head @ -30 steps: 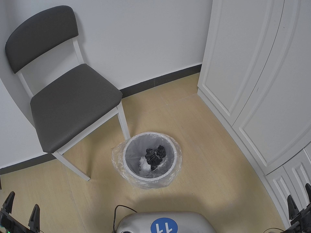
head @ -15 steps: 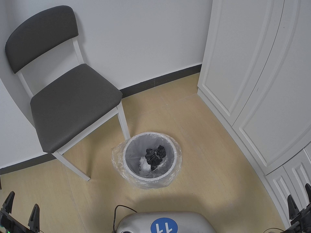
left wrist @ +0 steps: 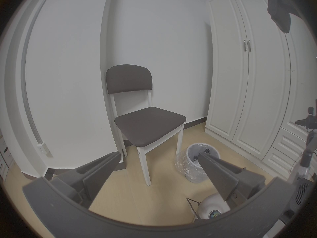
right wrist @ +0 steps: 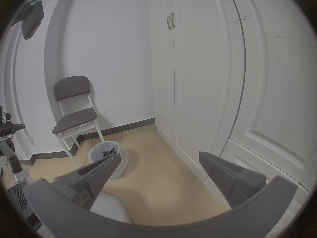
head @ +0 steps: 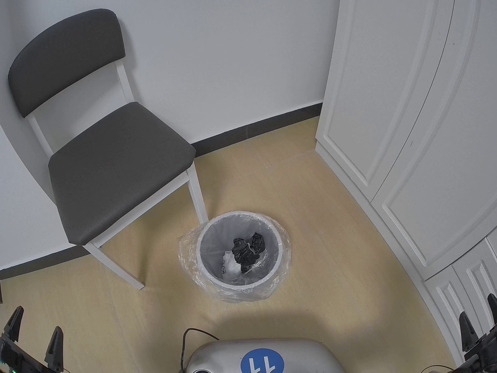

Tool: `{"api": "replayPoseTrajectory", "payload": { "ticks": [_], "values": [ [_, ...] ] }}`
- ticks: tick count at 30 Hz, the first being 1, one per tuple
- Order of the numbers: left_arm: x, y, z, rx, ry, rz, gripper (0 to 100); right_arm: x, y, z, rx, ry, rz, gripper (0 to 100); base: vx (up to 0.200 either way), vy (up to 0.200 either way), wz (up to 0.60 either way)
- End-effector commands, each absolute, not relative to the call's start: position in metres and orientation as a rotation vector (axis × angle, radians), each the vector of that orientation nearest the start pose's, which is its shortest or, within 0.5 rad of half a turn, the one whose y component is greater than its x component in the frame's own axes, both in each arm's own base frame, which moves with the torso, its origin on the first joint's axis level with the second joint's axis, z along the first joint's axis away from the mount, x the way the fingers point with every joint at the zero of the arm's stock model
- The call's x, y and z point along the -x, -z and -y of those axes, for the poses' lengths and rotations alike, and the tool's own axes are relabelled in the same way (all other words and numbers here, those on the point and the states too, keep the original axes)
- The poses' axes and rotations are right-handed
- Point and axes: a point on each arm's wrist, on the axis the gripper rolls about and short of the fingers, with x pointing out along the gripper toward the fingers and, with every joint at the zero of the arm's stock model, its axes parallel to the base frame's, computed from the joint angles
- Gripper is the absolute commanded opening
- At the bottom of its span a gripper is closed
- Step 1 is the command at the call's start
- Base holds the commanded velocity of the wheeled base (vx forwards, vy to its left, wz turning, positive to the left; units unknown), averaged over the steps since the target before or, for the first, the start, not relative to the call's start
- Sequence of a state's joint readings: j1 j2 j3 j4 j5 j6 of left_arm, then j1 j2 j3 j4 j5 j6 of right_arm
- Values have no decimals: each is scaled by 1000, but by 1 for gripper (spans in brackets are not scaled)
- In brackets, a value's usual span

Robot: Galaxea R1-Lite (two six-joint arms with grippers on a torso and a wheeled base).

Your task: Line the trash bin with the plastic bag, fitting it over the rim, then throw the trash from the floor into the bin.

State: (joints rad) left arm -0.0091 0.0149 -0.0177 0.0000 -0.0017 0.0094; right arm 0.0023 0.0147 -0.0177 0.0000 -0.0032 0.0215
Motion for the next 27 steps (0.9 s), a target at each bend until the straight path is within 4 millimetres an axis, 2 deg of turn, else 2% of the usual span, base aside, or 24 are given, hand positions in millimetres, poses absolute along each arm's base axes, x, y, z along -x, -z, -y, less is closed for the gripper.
{"api": "replayPoseTrajectory", "payload": {
  "ticks": [1, 27],
  "values": [
    [23, -75, 0, -11, 11, 0, 100, 23, -76, 0, -21, 0, 2, 100, 0, 0, 0],
    [23, -75, 0, -9, 11, 0, 100, 23, -76, 0, -23, 0, 3, 100, 0, 0, 0]
  ]
}}
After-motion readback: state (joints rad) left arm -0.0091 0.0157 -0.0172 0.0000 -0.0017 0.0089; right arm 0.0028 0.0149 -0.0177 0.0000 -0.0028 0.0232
